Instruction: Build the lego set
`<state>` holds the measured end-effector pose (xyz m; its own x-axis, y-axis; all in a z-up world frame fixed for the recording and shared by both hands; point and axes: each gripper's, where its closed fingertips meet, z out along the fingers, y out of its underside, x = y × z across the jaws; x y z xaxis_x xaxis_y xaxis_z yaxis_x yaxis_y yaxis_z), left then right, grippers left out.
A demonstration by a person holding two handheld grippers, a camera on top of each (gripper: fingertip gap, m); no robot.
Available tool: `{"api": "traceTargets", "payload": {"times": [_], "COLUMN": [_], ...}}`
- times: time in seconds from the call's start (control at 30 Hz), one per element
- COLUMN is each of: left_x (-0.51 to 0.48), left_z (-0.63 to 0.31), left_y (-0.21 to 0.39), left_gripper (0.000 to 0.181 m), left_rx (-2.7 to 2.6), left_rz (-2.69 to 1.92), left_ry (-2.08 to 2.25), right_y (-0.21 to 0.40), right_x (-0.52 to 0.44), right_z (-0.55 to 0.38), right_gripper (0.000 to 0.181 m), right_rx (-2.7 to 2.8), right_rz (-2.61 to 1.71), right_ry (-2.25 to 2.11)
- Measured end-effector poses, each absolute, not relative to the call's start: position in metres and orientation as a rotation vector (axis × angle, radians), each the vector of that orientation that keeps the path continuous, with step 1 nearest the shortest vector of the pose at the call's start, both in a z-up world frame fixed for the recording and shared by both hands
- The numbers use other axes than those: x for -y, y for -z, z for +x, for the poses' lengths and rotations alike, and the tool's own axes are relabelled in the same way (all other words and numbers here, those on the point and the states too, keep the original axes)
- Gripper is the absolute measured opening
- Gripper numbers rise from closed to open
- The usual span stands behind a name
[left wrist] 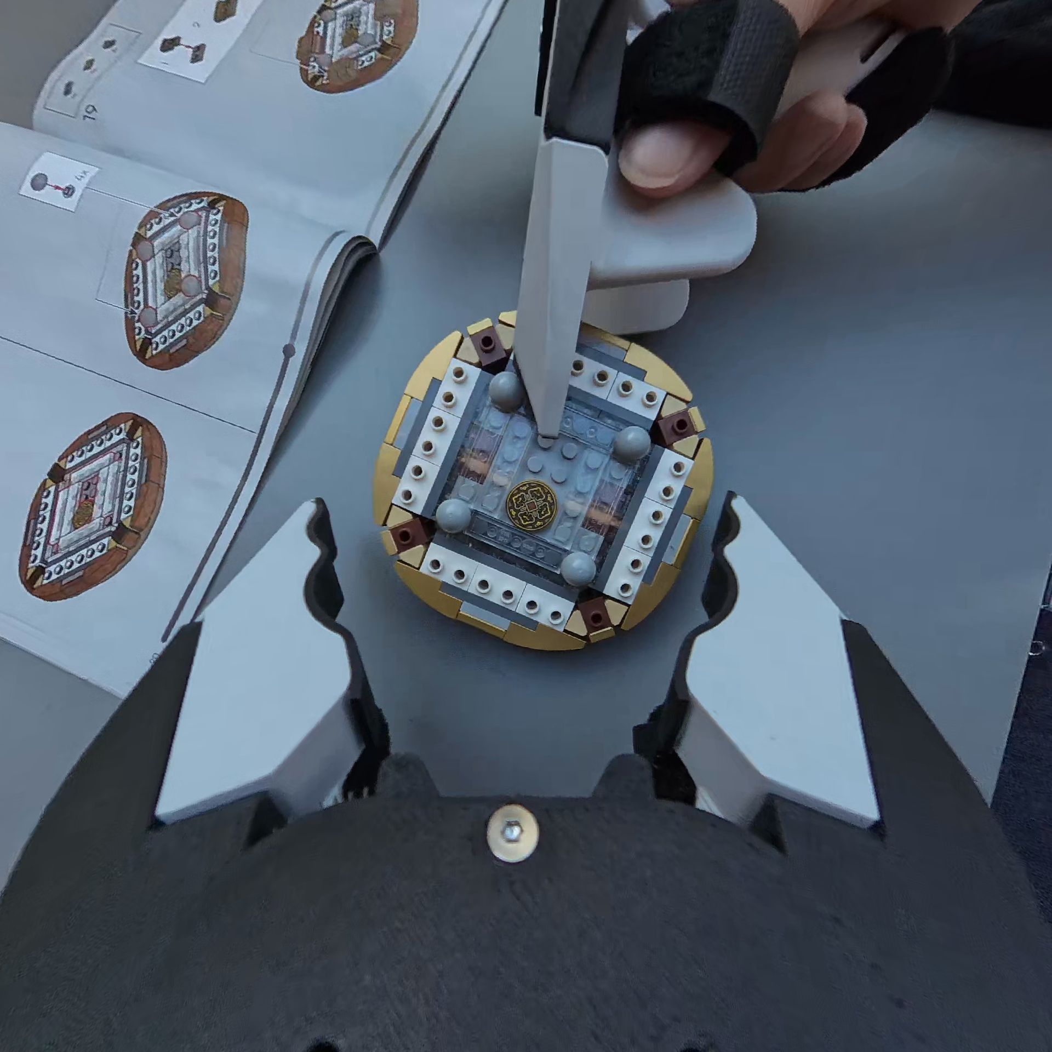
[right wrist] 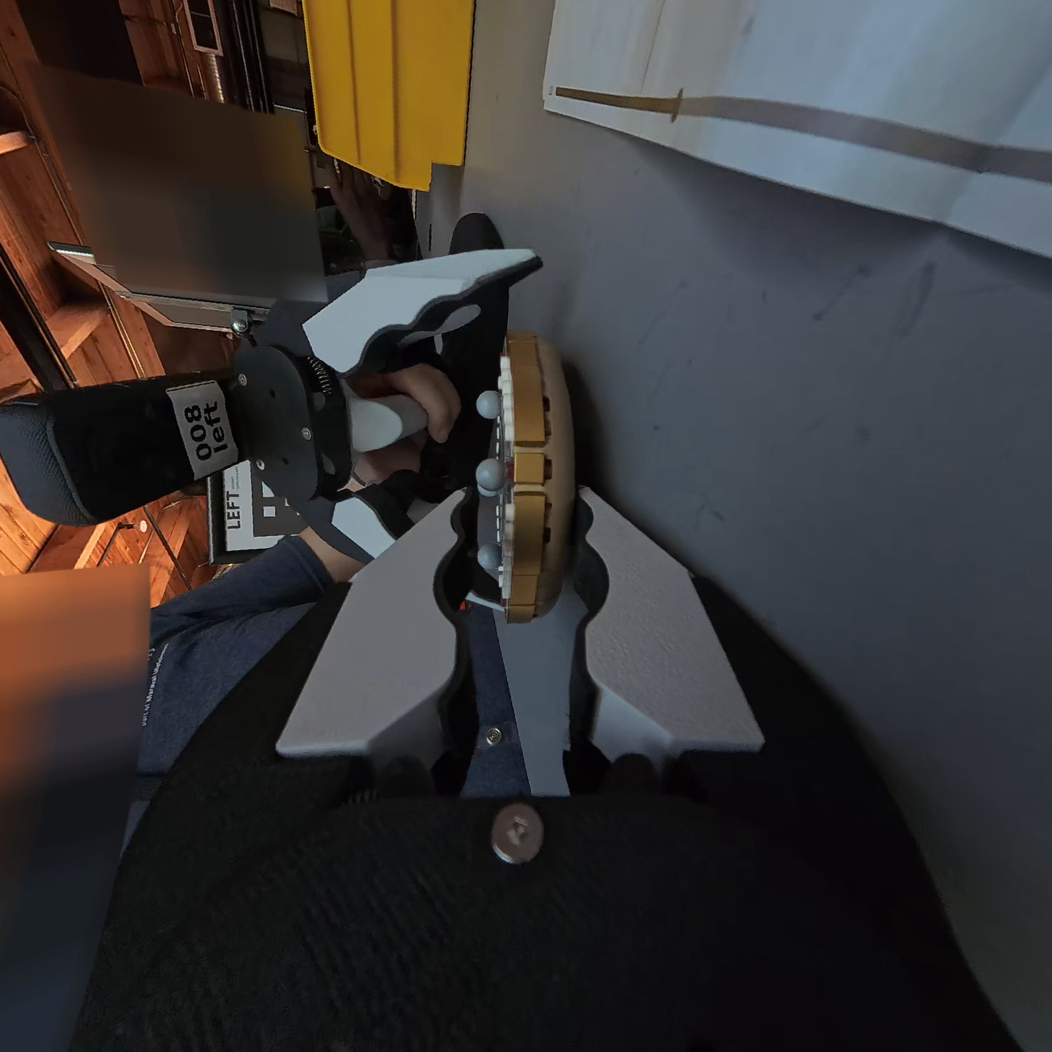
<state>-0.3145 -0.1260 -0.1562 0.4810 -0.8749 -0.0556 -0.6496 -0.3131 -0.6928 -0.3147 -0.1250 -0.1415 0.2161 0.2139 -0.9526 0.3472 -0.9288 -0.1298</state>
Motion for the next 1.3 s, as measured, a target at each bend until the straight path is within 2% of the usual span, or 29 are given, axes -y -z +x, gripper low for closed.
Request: {"api": "traceTargets", "payload": {"times": [0.03, 0.2, 0.73, 0.9, 1.0, 1.07, 1.17, 1.3], "left_x": [0.127, 0.130, 0.122, 0.115, 0.114, 0.109, 0.102, 0.110], "left_z": [-0.314, -0.311, -0.315, -0.318, -0.317, -0.329, -0.356, -0.381], "left_y": [0.158, 0.161, 0.166, 0.160, 0.129, 0.108, 0.074, 0.009], "left_gripper": [0.121, 0.116, 0.114, 0.110, 0.109, 0.109, 0.110, 0.101], "left_rx": [-1.280, -1.299, -1.237, -1.157, -0.998, -0.889, -0.740, -0.551], "left_rz": [-2.068, -2.068, -2.150, -2.172, -2.117, -2.083, -2.015, -1.827], "left_ry": [0.426, 0.422, 0.431, 0.461, 0.574, 0.566, 0.493, 0.545], "right_y": [0.142, 0.140, 0.130, 0.114, 0.084, 0.067, 0.062, 0.055], "right_x": [0.126, 0.130, 0.120, 0.063, 0.037, 0.026, 0.015, 0.009], "right_z": [-0.315, -0.312, -0.245, -0.196, -0.159, -0.131, -0.100, -0.083], "right_gripper": [0.032, 0.041, 0.050, 0.049, 0.046, 0.054, 0.063, 0.049], "right_rx": [-0.564, -0.622, -1.095, -1.544, -1.777, -1.785, -1.708, -1.470], "right_rz": [2.364, 2.357, 2.514, 3.088, 3.539, 3.851, 4.091, 4.260], "right_ry": [1.810, 1.784, 1.659, 1.538, 1.403, 1.217, 0.848, 0.749]}}
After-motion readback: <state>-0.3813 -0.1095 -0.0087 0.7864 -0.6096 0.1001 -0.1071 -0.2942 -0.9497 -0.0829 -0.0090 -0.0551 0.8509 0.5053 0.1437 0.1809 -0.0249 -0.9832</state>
